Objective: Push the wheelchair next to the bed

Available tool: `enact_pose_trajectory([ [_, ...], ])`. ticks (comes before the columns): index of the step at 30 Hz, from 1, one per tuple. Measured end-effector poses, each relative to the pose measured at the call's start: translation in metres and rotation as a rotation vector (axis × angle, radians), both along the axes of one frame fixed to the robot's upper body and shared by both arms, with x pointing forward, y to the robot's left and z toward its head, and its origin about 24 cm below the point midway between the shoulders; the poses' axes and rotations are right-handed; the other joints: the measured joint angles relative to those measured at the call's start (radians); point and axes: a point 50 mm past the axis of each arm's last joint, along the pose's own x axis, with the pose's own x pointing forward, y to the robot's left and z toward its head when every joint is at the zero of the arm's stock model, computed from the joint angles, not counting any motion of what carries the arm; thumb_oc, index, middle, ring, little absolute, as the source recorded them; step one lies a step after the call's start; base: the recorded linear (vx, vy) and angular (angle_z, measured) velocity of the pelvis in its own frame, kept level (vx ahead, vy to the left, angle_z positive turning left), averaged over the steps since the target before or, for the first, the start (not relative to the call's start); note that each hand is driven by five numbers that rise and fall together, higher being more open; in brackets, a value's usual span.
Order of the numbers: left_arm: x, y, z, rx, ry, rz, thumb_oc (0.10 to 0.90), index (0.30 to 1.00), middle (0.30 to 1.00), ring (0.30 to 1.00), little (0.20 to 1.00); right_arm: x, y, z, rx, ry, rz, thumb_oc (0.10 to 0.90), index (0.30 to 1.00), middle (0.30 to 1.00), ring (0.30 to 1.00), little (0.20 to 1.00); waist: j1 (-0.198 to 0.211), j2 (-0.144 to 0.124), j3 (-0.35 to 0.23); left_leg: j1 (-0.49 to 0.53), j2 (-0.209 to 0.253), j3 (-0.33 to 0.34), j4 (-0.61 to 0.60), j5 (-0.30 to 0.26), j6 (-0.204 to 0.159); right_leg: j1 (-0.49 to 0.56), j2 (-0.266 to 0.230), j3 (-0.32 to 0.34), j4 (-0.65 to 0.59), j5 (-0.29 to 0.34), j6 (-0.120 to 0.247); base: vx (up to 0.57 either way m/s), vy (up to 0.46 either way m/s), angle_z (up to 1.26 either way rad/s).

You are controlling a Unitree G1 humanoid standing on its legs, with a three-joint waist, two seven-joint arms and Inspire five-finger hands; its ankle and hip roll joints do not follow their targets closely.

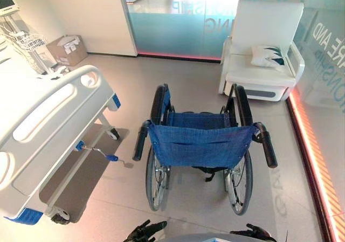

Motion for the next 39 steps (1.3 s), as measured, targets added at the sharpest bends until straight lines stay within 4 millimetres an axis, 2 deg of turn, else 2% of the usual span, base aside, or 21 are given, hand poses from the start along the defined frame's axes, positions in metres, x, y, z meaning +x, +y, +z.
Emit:
enact_pose_trajectory([
  [34,-0.0018,0.0015,-0.0003,0.009,0.024,0.010,0.800,0.900,0.900,0.900,0.900,-0.0001,0.0002,0.0000,0.001,-0.002,-0.001,0.800,0.900,0.900,0.900,0.900,0.000,-0.001,-0.001,0.000,0.000,-0.001,0.000,0.000,0.000,0.001,0.000,-0.002,0.000,0.000,0.000,0.00,0.000,0.00],
  [37,-0.0027,0.0034,-0.0002,0.036,0.027,0.051,0.800,0.900,0.900,0.900,0.900,-0.0010,-0.0004,0.0000,-0.002,-0.008,-0.033,0.800,0.900,0.900,0.900,0.900,0.000,-0.002,-0.001,0.000,0.000,-0.001,0.000,0.000,0.000,0.001,0.000,-0.002,0.000,0.000,0.000,0.00,0.000,0.00],
  [39,-0.0053,0.0070,0.0000,0.049,0.025,0.138,0.800,0.900,0.900,0.900,0.900,-0.0039,-0.0012,-0.0001,-0.007,-0.018,-0.086,0.800,0.900,0.900,0.900,0.900,0.001,-0.003,0.000,0.000,0.000,-0.002,0.000,0.000,0.000,0.002,0.000,-0.003,0.000,0.000,0.000,0.00,0.000,0.00],
])
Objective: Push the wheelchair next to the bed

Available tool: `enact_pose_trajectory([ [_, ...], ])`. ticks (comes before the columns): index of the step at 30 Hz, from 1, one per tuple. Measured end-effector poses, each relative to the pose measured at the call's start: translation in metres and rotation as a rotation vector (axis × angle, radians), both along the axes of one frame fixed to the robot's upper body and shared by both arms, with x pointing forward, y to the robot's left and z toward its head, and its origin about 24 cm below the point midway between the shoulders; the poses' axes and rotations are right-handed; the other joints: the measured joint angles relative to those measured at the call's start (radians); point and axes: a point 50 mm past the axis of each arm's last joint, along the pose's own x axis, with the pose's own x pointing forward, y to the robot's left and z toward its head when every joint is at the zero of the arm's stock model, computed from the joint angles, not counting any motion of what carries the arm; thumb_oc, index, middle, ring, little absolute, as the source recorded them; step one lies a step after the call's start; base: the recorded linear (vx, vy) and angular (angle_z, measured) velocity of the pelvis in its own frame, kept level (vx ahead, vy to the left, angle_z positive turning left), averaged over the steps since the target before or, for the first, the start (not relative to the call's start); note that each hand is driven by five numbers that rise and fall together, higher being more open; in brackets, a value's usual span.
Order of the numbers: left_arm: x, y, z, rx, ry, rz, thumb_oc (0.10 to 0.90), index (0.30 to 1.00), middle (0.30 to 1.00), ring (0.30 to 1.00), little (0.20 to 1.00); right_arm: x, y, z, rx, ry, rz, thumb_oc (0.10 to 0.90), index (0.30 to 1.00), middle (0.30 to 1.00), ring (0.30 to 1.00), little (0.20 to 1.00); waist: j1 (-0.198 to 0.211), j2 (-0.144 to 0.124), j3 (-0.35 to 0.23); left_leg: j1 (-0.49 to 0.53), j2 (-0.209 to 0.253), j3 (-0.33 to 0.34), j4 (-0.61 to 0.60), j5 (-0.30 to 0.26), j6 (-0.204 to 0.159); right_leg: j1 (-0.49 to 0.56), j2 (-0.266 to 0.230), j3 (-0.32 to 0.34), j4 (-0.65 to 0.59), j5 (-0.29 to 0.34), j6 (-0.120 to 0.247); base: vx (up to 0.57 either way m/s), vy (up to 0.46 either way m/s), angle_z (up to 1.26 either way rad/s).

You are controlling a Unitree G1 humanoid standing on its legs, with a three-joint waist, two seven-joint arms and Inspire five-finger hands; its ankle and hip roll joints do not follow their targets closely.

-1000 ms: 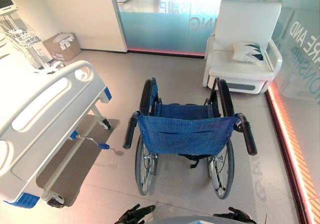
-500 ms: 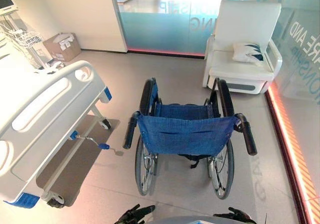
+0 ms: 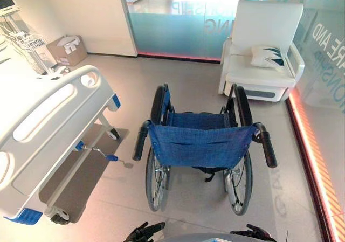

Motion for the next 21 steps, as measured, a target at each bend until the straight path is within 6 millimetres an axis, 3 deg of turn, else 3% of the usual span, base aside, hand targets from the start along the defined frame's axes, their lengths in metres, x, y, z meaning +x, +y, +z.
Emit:
enact_pose_trajectory([
  [4,0.001,0.009,0.002,0.008,-0.037,0.133,0.800,0.900,0.900,0.900,0.900,-0.003,-0.003,0.001,-0.025,-0.017,-0.068,0.800,0.900,0.900,0.900,0.900,0.001,-0.001,0.001,0.000,0.000,-0.001,0.000,0.000,0.000,0.001,0.000,0.000,0.000,0.000,0.000,0.00,0.000,0.00],
  [9,0.029,0.013,0.012,-0.021,-0.203,0.239,0.800,0.900,0.900,0.900,0.900,0.003,-0.015,0.007,-0.076,-0.113,-0.238,0.800,0.900,0.900,0.900,0.900,0.000,-0.004,0.004,0.000,0.000,-0.001,-0.001,0.001,-0.001,0.000,0.000,0.000,0.000,0.000,0.000,0.00,0.000,0.00],
  [15,0.076,0.022,0.038,-0.074,-0.470,0.421,0.800,0.900,0.900,0.900,0.900,0.032,-0.040,0.031,-0.214,-0.333,-0.434,0.800,0.900,0.900,0.900,0.900,-0.005,-0.005,0.016,0.005,0.001,0.000,-0.010,0.007,-0.002,0.001,0.001,0.002,0.000,0.000,0.001,0.00,-0.010,0.00],
  [21,0.095,0.029,0.059,-0.105,-0.670,0.503,0.800,0.900,0.900,0.900,0.900,0.058,-0.059,0.060,-0.310,-0.514,-0.613,0.800,0.900,0.900,0.900,0.900,-0.003,-0.003,0.052,0.011,0.003,0.001,-0.012,0.008,-0.003,0.005,0.003,0.001,0.000,0.000,0.001,0.00,-0.005,0.00],
])
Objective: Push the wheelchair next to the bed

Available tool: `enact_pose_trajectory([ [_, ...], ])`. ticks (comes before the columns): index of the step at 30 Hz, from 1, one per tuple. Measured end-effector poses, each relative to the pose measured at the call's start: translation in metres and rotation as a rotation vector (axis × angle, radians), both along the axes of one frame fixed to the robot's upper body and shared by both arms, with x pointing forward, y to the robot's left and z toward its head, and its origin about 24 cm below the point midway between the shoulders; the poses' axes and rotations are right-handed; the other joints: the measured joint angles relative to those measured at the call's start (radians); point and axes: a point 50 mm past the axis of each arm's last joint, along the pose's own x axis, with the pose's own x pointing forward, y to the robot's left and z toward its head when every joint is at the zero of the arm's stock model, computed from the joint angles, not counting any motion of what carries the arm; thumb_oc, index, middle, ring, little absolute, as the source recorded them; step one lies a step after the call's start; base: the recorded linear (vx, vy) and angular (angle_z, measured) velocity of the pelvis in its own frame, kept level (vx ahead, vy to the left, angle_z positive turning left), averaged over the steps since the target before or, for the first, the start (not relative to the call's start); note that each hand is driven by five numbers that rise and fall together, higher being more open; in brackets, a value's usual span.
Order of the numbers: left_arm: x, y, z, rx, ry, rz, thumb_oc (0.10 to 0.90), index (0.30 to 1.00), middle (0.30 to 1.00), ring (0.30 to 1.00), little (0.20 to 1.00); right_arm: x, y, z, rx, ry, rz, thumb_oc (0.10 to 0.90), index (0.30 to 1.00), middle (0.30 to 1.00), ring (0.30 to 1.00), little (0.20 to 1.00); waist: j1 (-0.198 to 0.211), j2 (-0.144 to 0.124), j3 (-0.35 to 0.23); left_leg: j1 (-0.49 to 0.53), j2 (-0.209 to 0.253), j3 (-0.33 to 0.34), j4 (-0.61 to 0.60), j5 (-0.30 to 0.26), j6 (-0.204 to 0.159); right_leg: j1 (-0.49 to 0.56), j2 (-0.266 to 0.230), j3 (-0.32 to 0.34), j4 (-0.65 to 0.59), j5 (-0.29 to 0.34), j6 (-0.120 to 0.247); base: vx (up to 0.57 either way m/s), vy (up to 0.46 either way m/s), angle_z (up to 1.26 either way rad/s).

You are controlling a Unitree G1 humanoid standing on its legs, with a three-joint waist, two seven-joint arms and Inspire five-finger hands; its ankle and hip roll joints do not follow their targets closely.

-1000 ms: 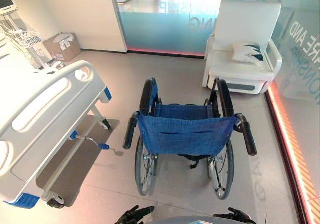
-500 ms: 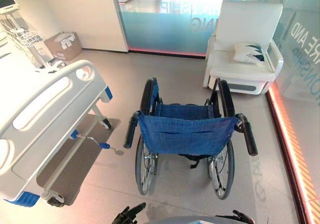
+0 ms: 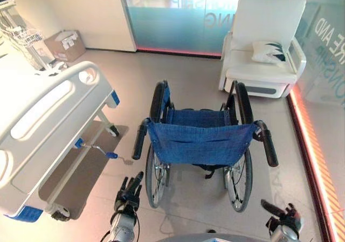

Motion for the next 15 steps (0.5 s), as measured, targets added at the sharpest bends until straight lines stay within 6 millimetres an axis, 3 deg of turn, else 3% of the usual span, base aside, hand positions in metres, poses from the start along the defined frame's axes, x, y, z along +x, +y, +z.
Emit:
enact_pose_trajectory([
  [3,0.008,0.010,0.015,0.012,-0.099,0.030,0.800,0.900,0.900,0.900,0.900,0.018,-0.007,0.024,-0.070,-0.118,-0.037,0.800,0.900,0.900,0.900,0.900,-0.003,-0.010,0.030,0.012,0.001,0.000,-0.001,0.000,0.000,0.015,0.000,0.000,0.000,0.000,0.000,0.02,0.021,0.01],
  [8,0.014,0.035,0.048,0.010,-0.286,0.068,0.800,0.900,0.900,0.900,0.900,0.029,-0.019,0.055,-0.152,-0.246,-0.051,0.800,0.900,0.900,0.900,0.900,-0.002,-0.010,0.038,0.011,-0.001,-0.001,-0.003,0.000,0.000,0.014,-0.001,0.001,0.000,-0.001,0.000,0.01,0.013,0.00],
  [12,0.029,0.032,0.074,-0.009,-0.422,0.018,0.800,0.900,0.900,0.900,0.900,0.047,-0.015,0.094,-0.266,-0.384,0.019,0.800,0.900,0.900,0.900,0.900,0.000,0.015,0.041,0.014,-0.001,0.000,0.000,0.001,0.001,0.016,-0.002,0.001,0.000,0.000,0.001,0.00,0.000,0.00],
  [15,0.035,0.028,0.081,-0.045,-0.473,-0.005,0.800,0.900,0.900,0.900,0.900,0.059,-0.013,0.116,-0.299,-0.483,0.039,0.800,0.900,0.900,0.900,0.900,-0.003,0.025,0.035,0.014,-0.001,0.000,0.000,0.001,0.001,0.016,-0.002,0.001,0.000,0.000,0.001,0.00,0.000,0.00],
])
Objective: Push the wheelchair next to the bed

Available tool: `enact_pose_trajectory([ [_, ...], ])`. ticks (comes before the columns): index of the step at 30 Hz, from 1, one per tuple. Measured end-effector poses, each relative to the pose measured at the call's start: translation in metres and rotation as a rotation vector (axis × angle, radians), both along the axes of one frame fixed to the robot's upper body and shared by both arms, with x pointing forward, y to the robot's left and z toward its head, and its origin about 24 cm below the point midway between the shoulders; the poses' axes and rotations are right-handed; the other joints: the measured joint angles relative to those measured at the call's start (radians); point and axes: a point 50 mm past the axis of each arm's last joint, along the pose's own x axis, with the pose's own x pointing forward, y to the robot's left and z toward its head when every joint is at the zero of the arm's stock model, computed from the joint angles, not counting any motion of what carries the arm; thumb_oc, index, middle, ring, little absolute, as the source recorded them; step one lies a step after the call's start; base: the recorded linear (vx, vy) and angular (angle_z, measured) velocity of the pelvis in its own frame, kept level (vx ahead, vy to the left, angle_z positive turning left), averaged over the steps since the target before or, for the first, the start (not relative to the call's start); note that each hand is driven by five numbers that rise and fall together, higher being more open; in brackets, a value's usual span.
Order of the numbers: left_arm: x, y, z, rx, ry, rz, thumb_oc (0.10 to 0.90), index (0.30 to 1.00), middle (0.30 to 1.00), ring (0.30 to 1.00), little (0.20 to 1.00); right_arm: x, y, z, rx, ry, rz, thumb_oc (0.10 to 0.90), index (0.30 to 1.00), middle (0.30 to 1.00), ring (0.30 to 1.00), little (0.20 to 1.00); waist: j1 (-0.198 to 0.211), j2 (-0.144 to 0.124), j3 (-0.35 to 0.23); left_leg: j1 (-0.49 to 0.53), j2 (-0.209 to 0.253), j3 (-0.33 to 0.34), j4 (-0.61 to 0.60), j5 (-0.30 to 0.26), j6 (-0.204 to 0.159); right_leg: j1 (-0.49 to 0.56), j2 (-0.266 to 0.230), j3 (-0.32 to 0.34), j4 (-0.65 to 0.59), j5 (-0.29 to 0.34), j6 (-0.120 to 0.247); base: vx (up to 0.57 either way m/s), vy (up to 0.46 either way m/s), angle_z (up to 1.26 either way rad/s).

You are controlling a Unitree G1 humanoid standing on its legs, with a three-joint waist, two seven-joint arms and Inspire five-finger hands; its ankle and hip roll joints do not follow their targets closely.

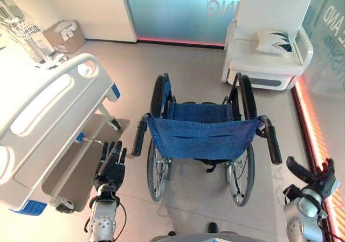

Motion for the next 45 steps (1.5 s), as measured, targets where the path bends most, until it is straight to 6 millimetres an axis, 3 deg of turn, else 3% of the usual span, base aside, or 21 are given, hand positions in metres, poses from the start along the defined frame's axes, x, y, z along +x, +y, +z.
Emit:
enact_pose_trajectory([
  [3,0.006,-0.002,0.014,0.013,-0.053,-0.033,0.800,0.900,0.900,0.900,0.900,0.006,0.002,0.021,-0.030,-0.084,0.030,0.800,0.900,0.900,0.900,0.900,-0.001,0.001,0.001,-0.001,0.000,0.000,-0.001,0.000,0.000,-0.001,0.000,0.000,0.000,0.000,0.000,0.01,0.013,0.00],
  [7,0.016,0.002,0.047,0.097,-0.191,-0.090,0.800,0.900,0.900,0.900,0.900,0.015,-0.003,0.057,-0.127,-0.187,0.148,0.800,0.900,0.900,0.900,0.900,-0.002,0.001,0.001,-0.003,0.000,0.001,-0.001,0.000,0.000,-0.002,0.000,0.001,0.000,0.000,0.000,0.00,0.000,0.00],
  [10,0.019,0.005,0.065,0.145,-0.271,-0.148,0.800,0.900,0.900,0.900,0.900,0.015,-0.008,0.070,-0.137,-0.245,0.198,0.800,0.900,0.900,0.900,0.900,0.000,0.001,0.001,-0.003,0.000,0.001,0.000,0.000,0.000,-0.003,0.000,0.001,0.000,0.000,0.000,0.00,0.000,0.00],
  [17,0.013,0.013,0.082,0.272,-0.288,-0.299,0.800,0.900,0.900,0.900,0.900,0.011,-0.008,0.079,-0.019,-0.330,0.363,0.800,0.900,0.900,0.900,0.900,-0.005,0.002,0.002,-0.007,0.000,0.002,-0.006,0.000,0.000,-0.006,0.000,0.001,0.000,-0.001,0.001,0.00,0.000,0.00],
  [22,0.010,0.026,0.088,0.311,-0.293,-0.289,0.800,0.900,0.900,0.900,0.900,0.011,-0.006,0.083,0.084,-0.416,0.463,0.800,0.900,0.900,0.900,0.900,-0.010,0.003,0.003,-0.011,0.000,0.003,-0.006,0.000,0.000,-0.011,0.000,0.002,0.000,-0.001,0.001,0.00,0.000,0.00],
  [30,0.003,0.033,0.090,0.340,-0.291,-0.297,0.800,0.900,0.900,0.900,0.900,0.009,0.003,0.077,0.111,-0.259,0.669,0.800,0.900,0.900,0.900,0.900,-0.008,0.003,0.003,-0.018,-0.001,0.003,-0.006,0.000,0.000,-0.018,-0.001,0.001,0.000,-0.001,0.001,0.00,-0.001,0.00],
  [45,0.007,0.035,0.110,0.458,-0.276,-0.381,0.800,0.900,0.900,0.900,0.900,0.012,-0.011,0.086,-0.200,0.028,0.667,0.800,0.900,0.900,0.900,0.900,0.008,-0.018,0.020,-0.017,-0.001,-0.002,-0.006,0.001,-0.002,-0.010,-0.005,-0.014,0.000,-0.002,0.003,0.02,-0.001,0.02],
])
